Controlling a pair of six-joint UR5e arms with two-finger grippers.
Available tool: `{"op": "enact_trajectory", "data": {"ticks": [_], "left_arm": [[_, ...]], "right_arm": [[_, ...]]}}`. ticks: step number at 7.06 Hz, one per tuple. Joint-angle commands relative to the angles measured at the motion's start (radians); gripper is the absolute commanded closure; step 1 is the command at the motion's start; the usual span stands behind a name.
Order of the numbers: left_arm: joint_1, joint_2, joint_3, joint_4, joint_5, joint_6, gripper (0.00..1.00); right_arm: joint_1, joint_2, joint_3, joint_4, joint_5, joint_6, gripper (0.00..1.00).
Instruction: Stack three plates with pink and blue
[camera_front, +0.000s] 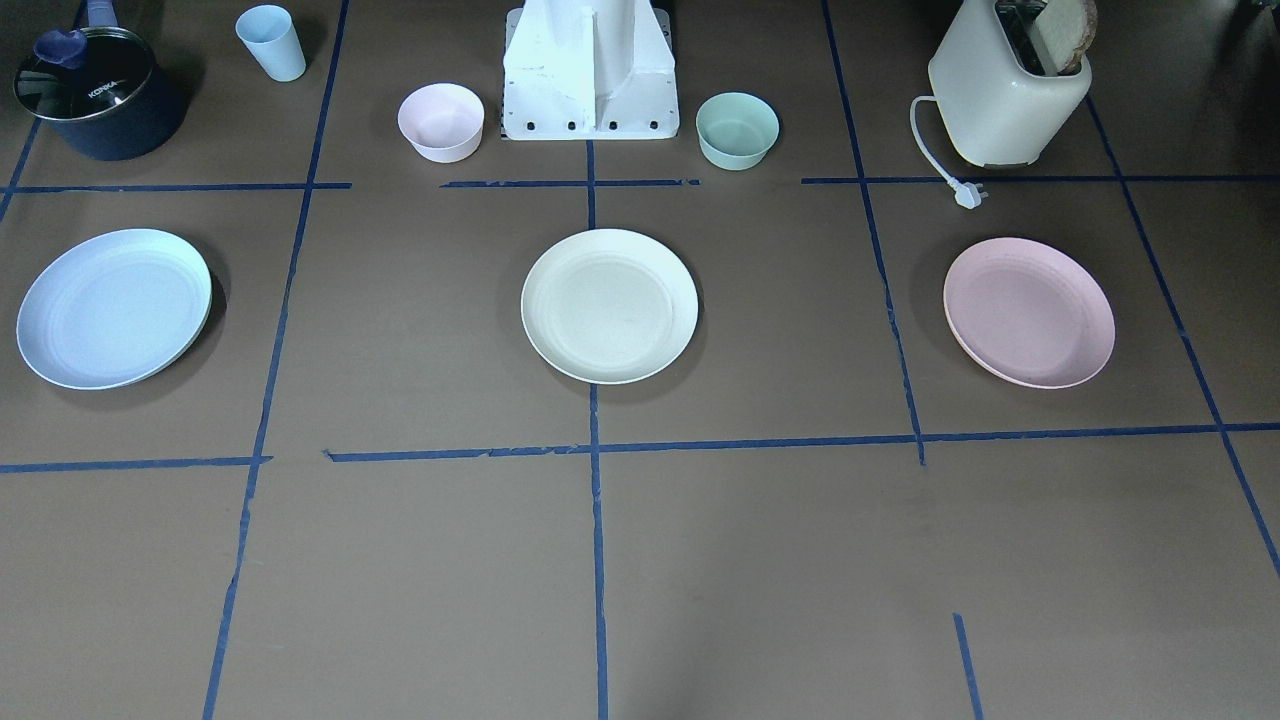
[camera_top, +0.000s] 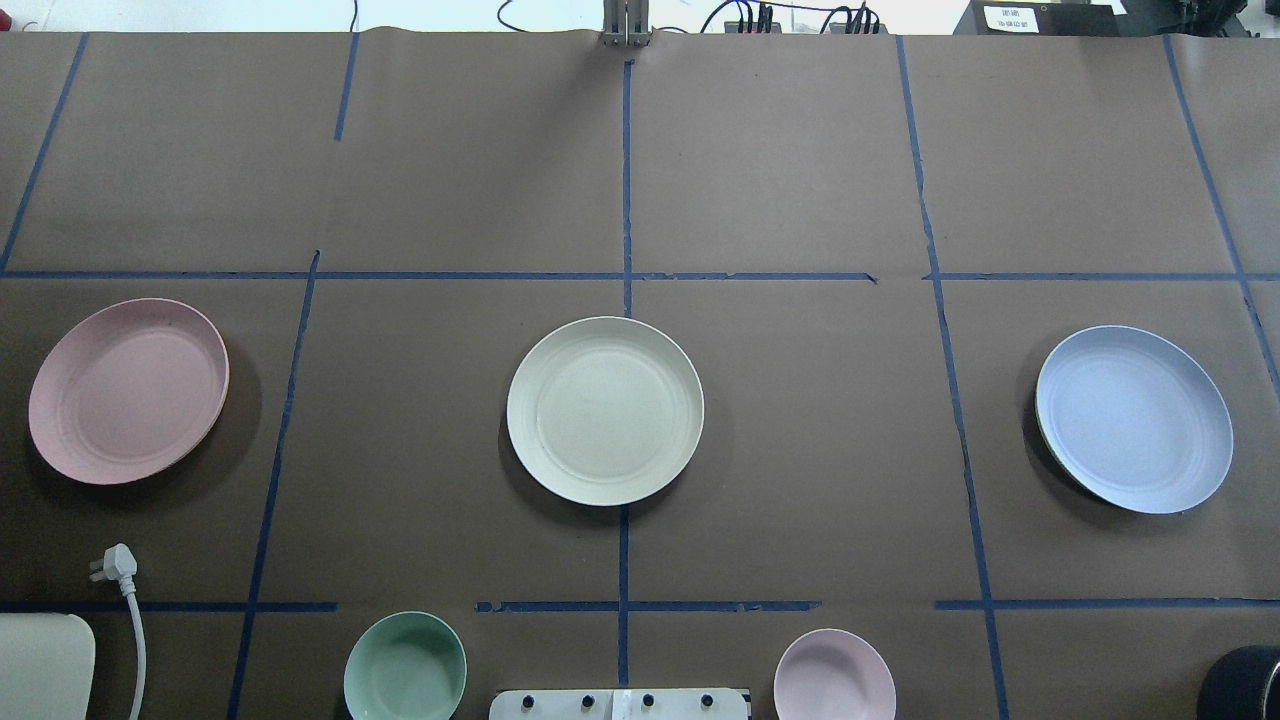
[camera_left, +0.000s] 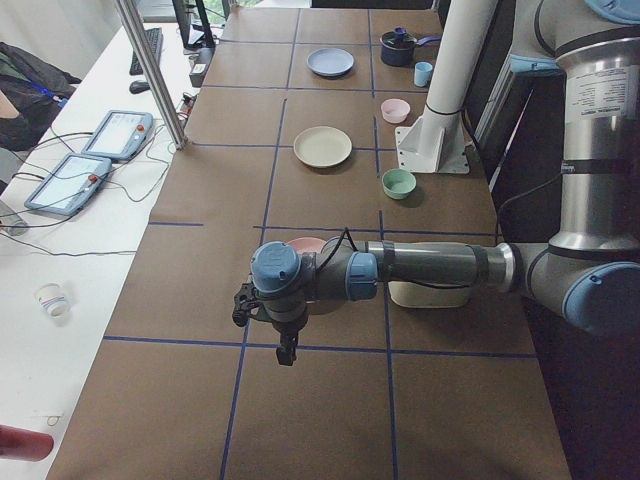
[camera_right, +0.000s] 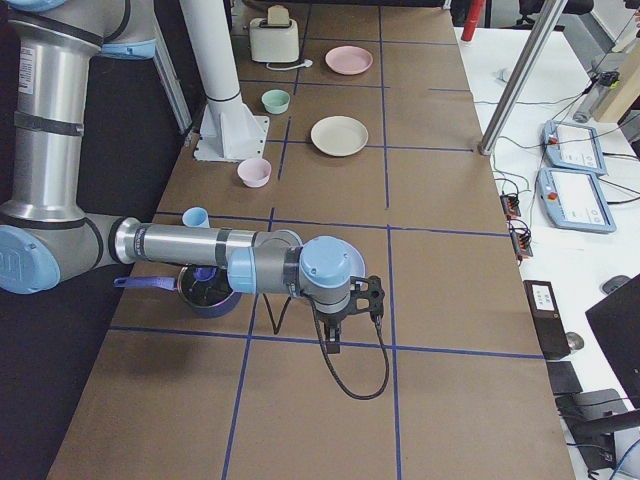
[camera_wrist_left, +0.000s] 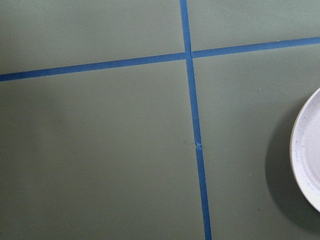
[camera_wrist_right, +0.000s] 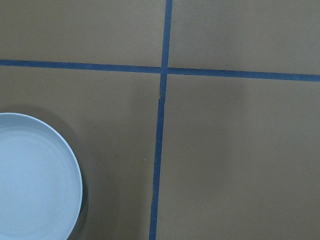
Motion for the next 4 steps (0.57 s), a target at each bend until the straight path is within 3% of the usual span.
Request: {"op": "enact_trajectory", "data": {"ticks": [1, 4], "left_arm": [[0.0, 0.0, 0.004, -0.006, 0.0, 0.002, 0.0], [0.0, 0.0, 0.0, -0.006, -0.002, 0.0, 0.0]], "right_arm": [[0.0, 0.002, -0.001, 0.0, 0.0, 0.009, 0.0], [0.0, 0.002, -0.004, 0.0, 0.0, 0.011, 0.0]]}}
